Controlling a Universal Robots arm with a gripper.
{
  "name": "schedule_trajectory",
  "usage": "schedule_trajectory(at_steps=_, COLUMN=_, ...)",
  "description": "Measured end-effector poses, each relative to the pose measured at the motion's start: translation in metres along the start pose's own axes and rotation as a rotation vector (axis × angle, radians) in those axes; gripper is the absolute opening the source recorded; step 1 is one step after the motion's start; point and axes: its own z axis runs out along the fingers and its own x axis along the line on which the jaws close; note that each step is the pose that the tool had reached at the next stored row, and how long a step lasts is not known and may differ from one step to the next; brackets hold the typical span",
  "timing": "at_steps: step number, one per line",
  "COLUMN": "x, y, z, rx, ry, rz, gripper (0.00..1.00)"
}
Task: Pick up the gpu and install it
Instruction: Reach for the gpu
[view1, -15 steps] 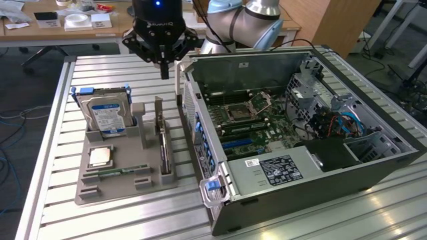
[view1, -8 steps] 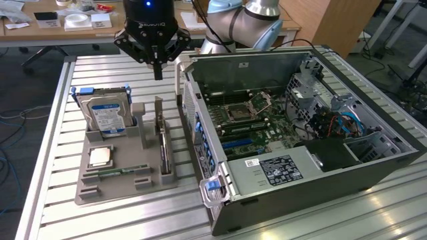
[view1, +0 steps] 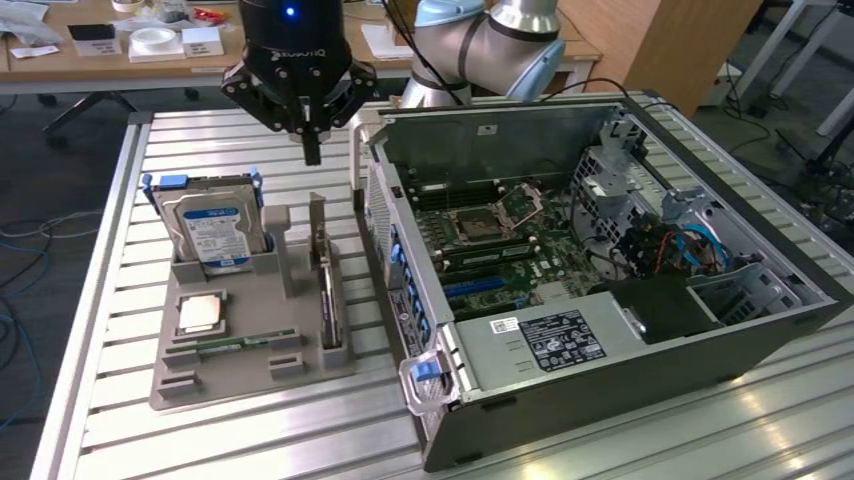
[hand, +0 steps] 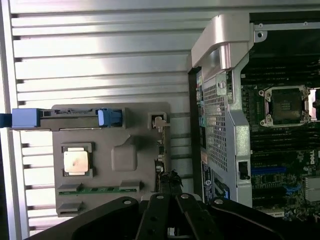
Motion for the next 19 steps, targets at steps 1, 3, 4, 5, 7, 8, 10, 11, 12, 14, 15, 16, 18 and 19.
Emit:
schedule_trajectory(at_steps=1, x=0.000, y=-0.0022, z=-0.0001, rx=0.0000, ry=0.0000, rz=0.000, gripper=0.11)
schedule_trajectory(at_steps=3, x=0.000, y=-0.0067, z=-0.0003, rx=0.0000, ry=0.0000, rz=0.000, gripper=0.11)
schedule_trajectory(at_steps=4, x=0.000, y=-0.0091, z=-0.0004, rx=0.0000, ry=-0.0001, rz=0.000, gripper=0.11)
schedule_trajectory(at_steps=5, x=0.000, y=-0.0115, z=-0.0005, rx=-0.0001, ry=-0.0001, rz=0.000, gripper=0.11)
schedule_trajectory(at_steps=7, x=0.000, y=-0.0167, z=-0.0007, rx=-0.0001, ry=0.0000, rz=0.000, gripper=0.11)
schedule_trajectory(at_steps=8, x=0.001, y=-0.0300, z=-0.0014, rx=-0.0001, ry=0.0000, rz=0.000, gripper=0.11)
schedule_trajectory(at_steps=10, x=0.001, y=-0.0364, z=-0.0017, rx=-0.0001, ry=-0.0001, rz=0.000, gripper=0.11)
schedule_trajectory(at_steps=11, x=0.002, y=-0.0371, z=-0.0017, rx=0.0000, ry=0.0000, rz=0.000, gripper=0.11)
schedule_trajectory(at_steps=12, x=0.002, y=-0.0371, z=-0.0017, rx=-0.0001, ry=-0.0001, rz=0.000, gripper=0.11)
schedule_trajectory(at_steps=14, x=0.002, y=-0.0371, z=-0.0017, rx=-0.0001, ry=-0.0002, rz=0.000, gripper=0.11)
schedule_trajectory(at_steps=15, x=0.002, y=-0.0371, z=-0.0017, rx=-0.0001, ry=-0.0001, rz=0.000, gripper=0.11)
schedule_trajectory(at_steps=16, x=0.002, y=-0.0372, z=-0.0018, rx=0.0000, ry=-0.0001, rz=0.000, gripper=0.11)
schedule_trajectory(at_steps=18, x=0.002, y=-0.0385, z=-0.0018, rx=0.0000, ry=0.0000, rz=0.000, gripper=0.11)
schedule_trajectory(at_steps=19, x=0.001, y=-0.0396, z=-0.0018, rx=0.0000, ry=0.0000, rz=0.000, gripper=0.11)
